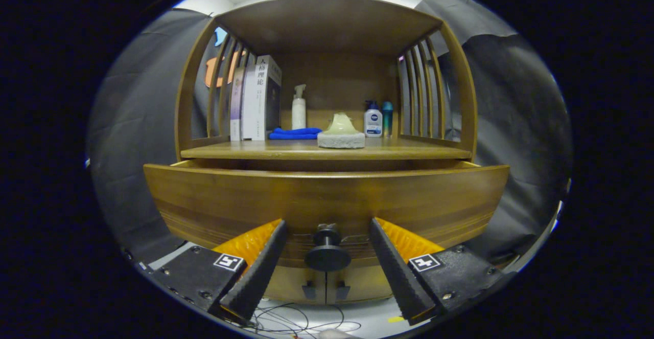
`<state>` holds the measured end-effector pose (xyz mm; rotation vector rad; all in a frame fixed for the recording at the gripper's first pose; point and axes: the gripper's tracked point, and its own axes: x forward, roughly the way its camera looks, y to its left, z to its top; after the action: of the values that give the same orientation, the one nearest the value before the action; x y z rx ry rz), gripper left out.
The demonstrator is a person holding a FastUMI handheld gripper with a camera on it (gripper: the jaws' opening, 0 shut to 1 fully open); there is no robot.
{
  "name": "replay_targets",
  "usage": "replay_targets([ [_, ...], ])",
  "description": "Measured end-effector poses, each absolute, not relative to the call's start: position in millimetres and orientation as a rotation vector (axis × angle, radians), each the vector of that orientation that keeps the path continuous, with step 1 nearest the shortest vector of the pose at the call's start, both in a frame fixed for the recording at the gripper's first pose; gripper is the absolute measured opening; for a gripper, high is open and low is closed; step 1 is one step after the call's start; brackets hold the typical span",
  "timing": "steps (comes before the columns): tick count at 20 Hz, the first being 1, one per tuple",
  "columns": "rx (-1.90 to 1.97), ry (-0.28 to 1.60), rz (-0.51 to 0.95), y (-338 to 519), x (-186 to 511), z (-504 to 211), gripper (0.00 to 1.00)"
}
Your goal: Pull open the drawer, take out the items inside it, and place them on the countertop above the cabinet.
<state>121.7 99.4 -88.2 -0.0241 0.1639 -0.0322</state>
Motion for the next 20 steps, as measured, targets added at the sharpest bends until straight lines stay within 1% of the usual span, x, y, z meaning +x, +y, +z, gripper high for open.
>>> replay_targets([
  [12,-0.031,0.158,-0.023,94.8,178.4,-83.3,1.00],
  [20,-0.033,0.154,-0.028,94.0,191.4,-82.9,1.00],
])
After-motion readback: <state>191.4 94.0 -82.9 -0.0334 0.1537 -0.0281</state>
